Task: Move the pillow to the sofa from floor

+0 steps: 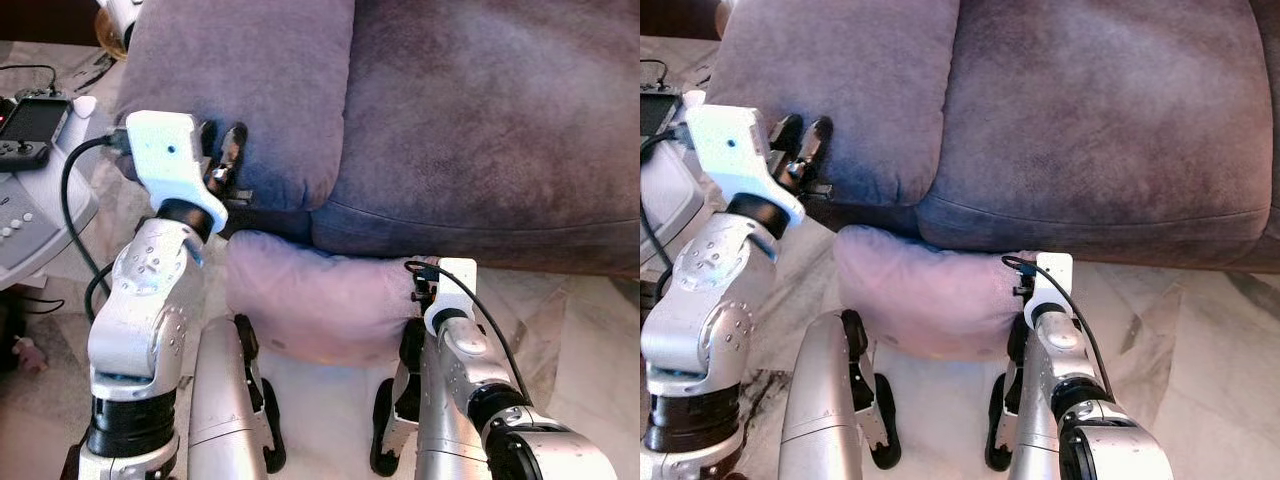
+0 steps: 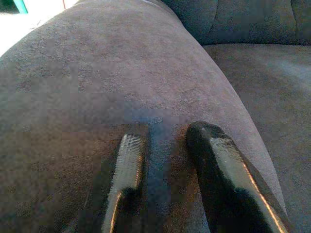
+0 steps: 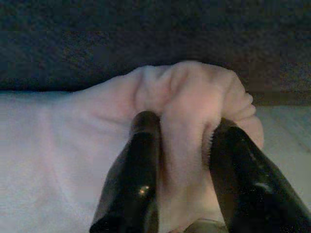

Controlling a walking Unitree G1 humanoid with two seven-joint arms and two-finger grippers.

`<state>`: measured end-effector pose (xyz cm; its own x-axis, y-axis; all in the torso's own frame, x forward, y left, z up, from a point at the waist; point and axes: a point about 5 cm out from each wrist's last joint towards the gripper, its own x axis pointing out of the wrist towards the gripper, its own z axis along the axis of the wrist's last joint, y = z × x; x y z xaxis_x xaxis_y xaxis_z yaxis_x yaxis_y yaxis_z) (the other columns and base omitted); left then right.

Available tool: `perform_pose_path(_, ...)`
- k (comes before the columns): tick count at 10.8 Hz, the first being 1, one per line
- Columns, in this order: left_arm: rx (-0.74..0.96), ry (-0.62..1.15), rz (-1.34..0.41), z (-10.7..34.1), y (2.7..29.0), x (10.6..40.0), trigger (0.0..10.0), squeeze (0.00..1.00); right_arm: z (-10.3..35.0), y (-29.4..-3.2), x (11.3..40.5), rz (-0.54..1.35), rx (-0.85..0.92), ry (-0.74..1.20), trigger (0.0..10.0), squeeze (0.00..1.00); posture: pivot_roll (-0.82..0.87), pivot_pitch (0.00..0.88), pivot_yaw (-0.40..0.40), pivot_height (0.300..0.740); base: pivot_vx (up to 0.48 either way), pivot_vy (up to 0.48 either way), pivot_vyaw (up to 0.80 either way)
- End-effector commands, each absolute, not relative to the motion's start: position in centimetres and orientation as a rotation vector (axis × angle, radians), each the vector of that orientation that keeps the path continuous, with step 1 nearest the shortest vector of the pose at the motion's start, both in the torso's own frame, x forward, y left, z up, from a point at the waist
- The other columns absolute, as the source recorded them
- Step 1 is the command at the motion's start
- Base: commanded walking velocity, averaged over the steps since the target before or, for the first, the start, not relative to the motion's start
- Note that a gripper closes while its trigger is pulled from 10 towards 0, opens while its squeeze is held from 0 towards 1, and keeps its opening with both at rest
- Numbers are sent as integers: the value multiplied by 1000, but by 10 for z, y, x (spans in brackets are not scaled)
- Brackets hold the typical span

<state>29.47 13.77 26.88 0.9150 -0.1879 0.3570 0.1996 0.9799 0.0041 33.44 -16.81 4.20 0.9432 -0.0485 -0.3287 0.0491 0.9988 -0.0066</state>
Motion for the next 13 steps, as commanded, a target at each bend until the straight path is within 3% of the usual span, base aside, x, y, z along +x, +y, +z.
perform_pose_path(1, -18, -341, -214, 261, 137, 297, 10000, 0, 29, -156, 326, 0, -17, 396, 0, 0, 218, 406, 51, 522, 0, 0, 0)
perform_pose_path(6, -45, -243, -165, 227, 155, 312, 10000, 0, 29, -156, 327, 2, -23, 403, 0, 0, 220, 279, 35, 522, 0, 0, 0)
perform_pose_path(7, -41, -194, -146, 208, 162, 314, 10000, 0, 29, -157, 326, -14, 4, 382, 10000, 0, 213, 249, 31, 522, 0, 0, 0)
perform_pose_path(13, -50, -118, -111, 169, 171, 321, 10000, 0, 31, -161, 324, -20, 58, 328, 10000, 0, 169, 197, 21, 522, 0, 0, 0)
